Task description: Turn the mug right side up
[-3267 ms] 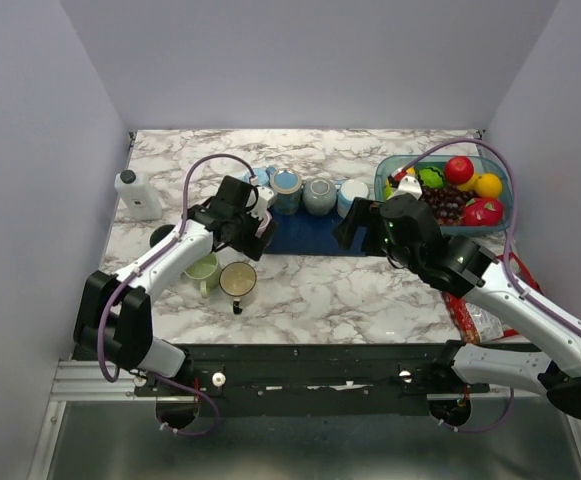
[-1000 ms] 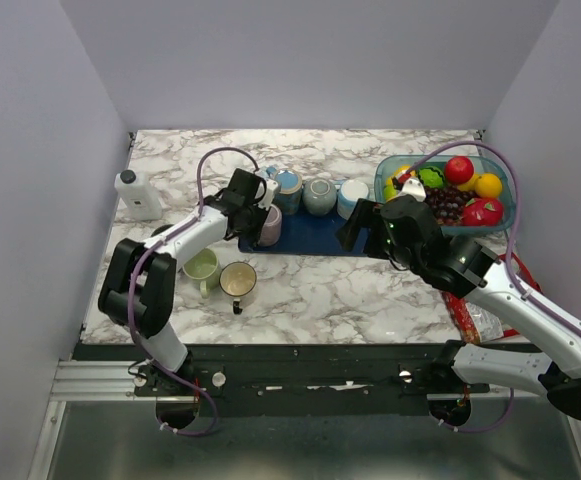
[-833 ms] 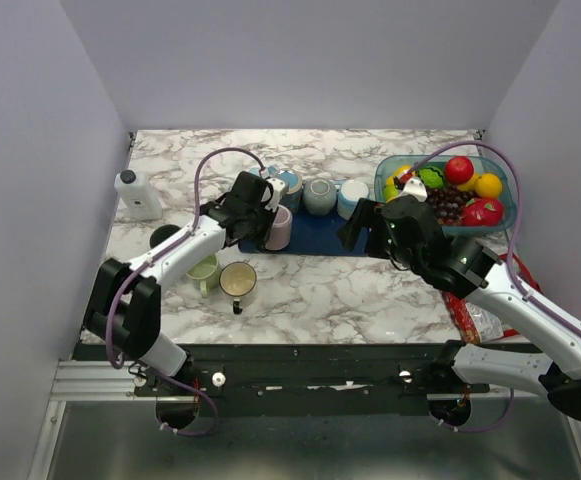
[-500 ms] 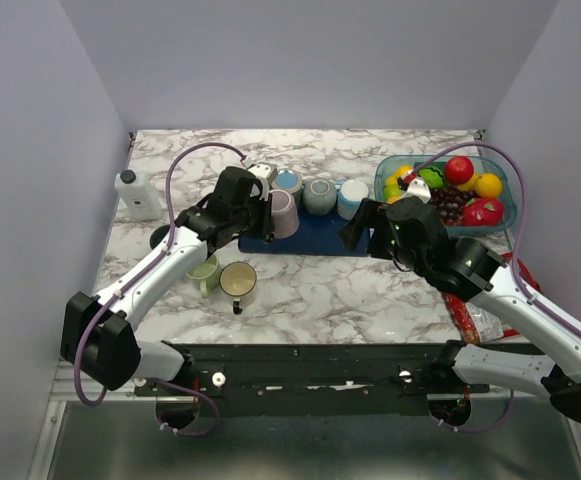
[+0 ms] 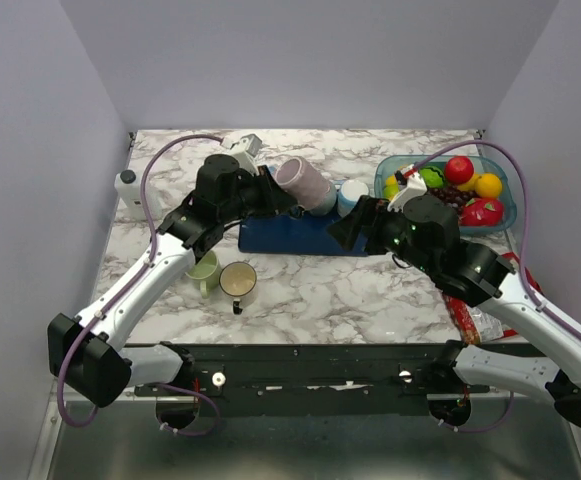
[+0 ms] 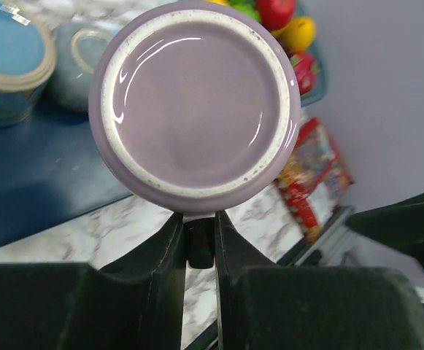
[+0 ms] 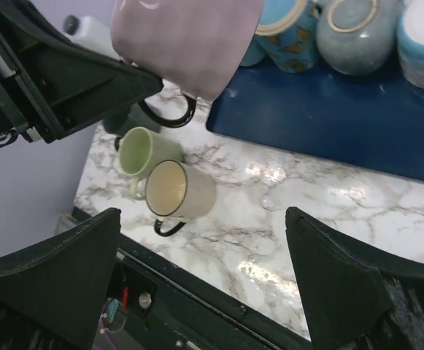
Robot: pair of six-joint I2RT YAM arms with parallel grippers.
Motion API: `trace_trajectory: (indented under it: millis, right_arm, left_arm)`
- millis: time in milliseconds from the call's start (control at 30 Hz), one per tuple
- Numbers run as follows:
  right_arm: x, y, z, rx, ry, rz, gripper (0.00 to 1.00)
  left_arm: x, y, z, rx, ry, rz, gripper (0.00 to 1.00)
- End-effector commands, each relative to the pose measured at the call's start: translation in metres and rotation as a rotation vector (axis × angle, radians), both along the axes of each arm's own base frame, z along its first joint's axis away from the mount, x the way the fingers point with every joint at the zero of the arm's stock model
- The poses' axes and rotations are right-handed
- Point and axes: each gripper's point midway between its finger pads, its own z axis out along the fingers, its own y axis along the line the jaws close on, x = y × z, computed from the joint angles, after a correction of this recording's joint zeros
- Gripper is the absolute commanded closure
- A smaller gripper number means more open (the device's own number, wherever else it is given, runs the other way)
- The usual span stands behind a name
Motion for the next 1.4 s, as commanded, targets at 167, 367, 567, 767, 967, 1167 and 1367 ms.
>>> trace_trajectory:
  millis: [167,367,567,767,967,1167,1367]
  right_arm:
    - [-0.016,0.033,0.085,0.216,-0.171,0.213,0.0]
    - [-0.018,0.037,0.154,0.362,-0.231,0.299,0.02]
    - [-0.019,0.053,0.165,0.472,-0.183,0.458,0.26]
    - [-0.024,0.054,0.182,0.494,-0.257,0.504,0.31]
    - [-0.023,0.053,0.197,0.535,-0.333,0.504,0.32]
    - [-0.016,0.056,0.2,0.568,-0.353,0.485,0.34]
    - [-0.002,0.058,0.202,0.612,-0.354,0.435,0.39]
  left_arm:
    - [-0.032,-0.023,0.186,-0.599,-0.233,-0.17,1.0]
    - [-0.057,-0.023,0.23,-0.712,-0.306,-0.29,1.0]
    - [-0.075,-0.017,0.263,-0.811,-0.356,-0.353,1.0]
    - [-0.079,-0.016,0.268,-0.832,-0.361,-0.367,1.0]
    - [-0.081,-0.017,0.265,-0.854,-0.338,-0.382,1.0]
    - [-0.082,-0.019,0.264,-0.862,-0.324,-0.376,1.0]
    - [-0.082,-0.022,0.26,-0.866,-0.313,-0.37,1.0]
